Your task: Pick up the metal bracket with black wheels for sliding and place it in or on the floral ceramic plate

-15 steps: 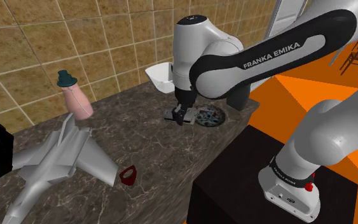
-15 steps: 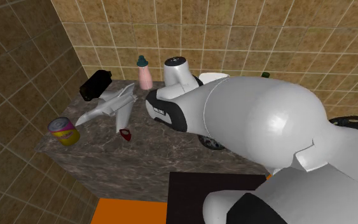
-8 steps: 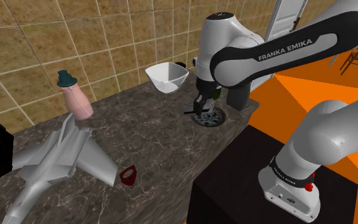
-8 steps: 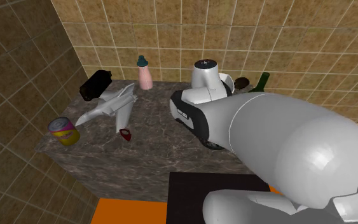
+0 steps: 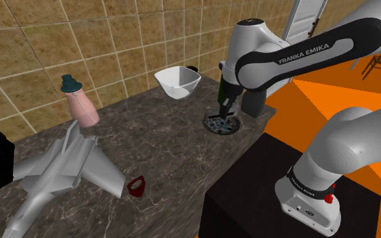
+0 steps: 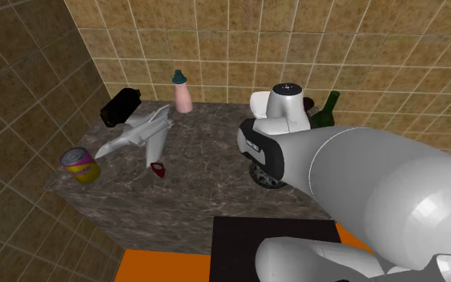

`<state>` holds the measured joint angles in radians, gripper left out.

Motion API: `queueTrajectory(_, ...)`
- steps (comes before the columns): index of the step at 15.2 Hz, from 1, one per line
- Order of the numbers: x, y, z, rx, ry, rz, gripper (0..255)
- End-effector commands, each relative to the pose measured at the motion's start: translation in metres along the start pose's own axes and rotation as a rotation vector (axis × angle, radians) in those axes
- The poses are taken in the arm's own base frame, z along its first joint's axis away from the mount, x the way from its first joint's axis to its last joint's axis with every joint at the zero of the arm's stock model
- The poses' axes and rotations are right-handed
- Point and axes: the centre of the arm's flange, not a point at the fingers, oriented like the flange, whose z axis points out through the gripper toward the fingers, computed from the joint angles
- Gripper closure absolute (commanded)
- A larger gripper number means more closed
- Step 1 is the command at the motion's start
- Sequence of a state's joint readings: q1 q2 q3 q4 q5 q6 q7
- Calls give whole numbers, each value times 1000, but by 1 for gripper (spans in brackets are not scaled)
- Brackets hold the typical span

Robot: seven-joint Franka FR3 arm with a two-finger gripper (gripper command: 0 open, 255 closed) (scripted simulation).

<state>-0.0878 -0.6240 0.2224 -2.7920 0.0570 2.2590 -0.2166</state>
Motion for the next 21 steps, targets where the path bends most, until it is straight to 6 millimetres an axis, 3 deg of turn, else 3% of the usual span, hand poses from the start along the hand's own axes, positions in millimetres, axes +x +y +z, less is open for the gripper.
queueTrajectory(1,-1,-1,11,0,1,0,255)
queueTrajectory(9,-3,-5,53,0,1,0,255)
queueTrajectory(17,-3,-5,53,0,1,0,255)
queueTrajectory(18,-3,-5,52,0,1,0,0)
queueTrajectory(21,-3,-5,51,0,1,0,0)
